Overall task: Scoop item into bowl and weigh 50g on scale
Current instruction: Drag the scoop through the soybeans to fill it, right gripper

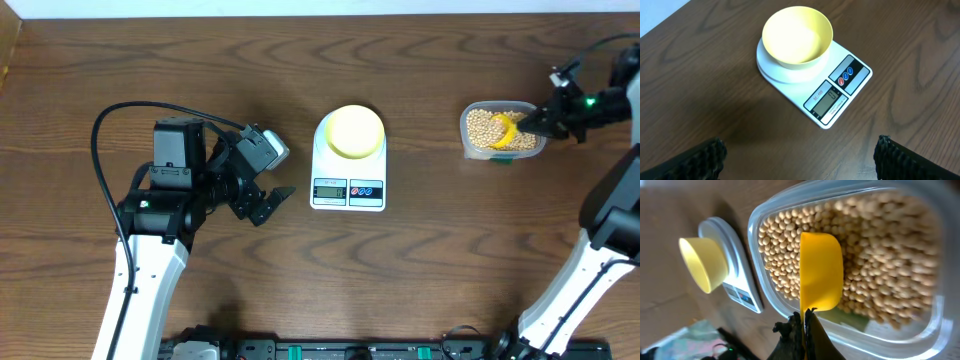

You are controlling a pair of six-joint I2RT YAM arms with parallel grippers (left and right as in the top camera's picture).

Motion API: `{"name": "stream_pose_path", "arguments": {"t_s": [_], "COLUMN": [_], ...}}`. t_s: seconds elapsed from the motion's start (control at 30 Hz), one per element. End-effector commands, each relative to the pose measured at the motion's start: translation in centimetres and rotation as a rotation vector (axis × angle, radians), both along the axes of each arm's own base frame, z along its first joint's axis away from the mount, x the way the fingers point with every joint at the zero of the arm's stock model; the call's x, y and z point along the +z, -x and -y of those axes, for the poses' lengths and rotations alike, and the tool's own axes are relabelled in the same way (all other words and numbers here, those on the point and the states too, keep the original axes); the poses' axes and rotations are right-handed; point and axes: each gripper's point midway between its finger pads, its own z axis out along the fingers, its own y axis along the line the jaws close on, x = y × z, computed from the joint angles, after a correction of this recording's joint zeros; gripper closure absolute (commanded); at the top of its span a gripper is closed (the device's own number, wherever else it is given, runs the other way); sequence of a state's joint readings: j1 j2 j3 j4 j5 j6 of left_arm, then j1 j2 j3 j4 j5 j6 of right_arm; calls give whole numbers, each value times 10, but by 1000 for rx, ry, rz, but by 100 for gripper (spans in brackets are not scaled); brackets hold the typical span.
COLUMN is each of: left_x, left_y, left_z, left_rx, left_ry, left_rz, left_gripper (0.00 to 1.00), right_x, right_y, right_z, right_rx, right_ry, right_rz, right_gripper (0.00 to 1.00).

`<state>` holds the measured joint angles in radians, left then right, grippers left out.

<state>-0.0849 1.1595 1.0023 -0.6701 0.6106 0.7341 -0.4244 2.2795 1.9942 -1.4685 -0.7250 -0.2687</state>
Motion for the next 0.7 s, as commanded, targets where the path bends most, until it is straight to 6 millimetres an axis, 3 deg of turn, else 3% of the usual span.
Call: {"name": "stream_pose_path", "arguments": {"t_s": [0.0, 0.33, 0.67], "left_x": [6, 6, 6], "left_y": [-4, -4, -4], "left_z": [-2, -2, -2], "left_rx": [3, 3, 3], "left_ry": [-3, -3, -3], "left_rz": [17, 17, 17], "left_gripper": [4, 4, 4], "right_x": [15, 30, 57], "right_y": [-2, 13, 5], "right_z": [13, 42, 17], "right_rx": [-51, -109, -87], "right_ry": [-110, -193, -340], "right_rz": [81, 134, 231], "right_gripper": [99, 99, 99]}}
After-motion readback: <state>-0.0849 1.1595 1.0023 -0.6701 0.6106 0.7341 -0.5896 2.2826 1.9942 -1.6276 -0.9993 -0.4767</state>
